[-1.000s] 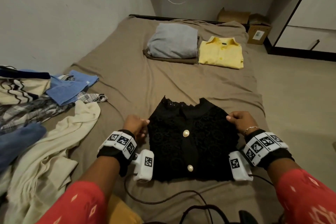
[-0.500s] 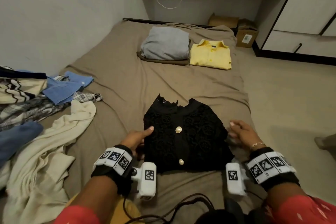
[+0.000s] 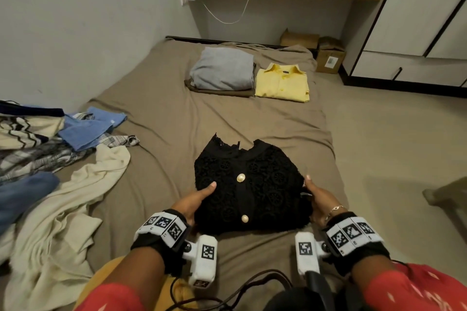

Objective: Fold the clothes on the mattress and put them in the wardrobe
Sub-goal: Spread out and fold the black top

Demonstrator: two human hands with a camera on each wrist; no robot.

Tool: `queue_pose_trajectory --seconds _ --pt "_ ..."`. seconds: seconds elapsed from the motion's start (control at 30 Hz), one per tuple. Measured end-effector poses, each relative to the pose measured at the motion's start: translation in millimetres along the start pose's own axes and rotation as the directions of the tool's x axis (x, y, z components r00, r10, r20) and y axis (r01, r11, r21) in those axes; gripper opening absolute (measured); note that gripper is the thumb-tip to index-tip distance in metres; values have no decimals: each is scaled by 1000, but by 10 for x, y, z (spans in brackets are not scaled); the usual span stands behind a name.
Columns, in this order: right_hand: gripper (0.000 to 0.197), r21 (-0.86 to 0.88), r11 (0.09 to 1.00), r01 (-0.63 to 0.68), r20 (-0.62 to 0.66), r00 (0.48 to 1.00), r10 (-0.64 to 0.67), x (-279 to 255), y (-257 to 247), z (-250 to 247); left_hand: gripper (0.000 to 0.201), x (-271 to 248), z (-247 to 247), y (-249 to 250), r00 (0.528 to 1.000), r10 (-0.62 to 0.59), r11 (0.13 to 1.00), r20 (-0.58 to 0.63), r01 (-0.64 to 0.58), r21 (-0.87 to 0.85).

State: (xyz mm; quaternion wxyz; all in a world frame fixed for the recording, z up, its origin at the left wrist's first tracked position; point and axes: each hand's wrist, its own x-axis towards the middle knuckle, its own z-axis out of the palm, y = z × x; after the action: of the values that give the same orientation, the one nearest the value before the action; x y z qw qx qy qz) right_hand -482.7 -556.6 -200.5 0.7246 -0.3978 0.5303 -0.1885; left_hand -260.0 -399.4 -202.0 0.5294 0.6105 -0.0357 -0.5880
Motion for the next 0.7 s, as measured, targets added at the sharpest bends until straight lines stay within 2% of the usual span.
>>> queue_pose_trajectory --seconds 0.17,0.3,0.37,0.5,0.7 --pt "38 -27 1000 5 90 996 -3 -56 -98 178 34 5 -2 35 1000 2 1000 29 -2 -14" --pt "53 -211 977 14 35 999 -7 -9 -173 325 31 20 -39 29 999 51 998 17 -52 37" --pt "69 -274 962 11 55 998 4 7 -153 365 36 34 -53 18 993 121 991 3 -121 61" --pt "62 -233 966 110 79 992 -94 -43 -191 342 61 -44 20 168 968 246 965 44 -249 82" --pt "65 -125 956 266 117 960 -252 13 -740 96 68 52 340 897 910 360 905 206 -394 162"
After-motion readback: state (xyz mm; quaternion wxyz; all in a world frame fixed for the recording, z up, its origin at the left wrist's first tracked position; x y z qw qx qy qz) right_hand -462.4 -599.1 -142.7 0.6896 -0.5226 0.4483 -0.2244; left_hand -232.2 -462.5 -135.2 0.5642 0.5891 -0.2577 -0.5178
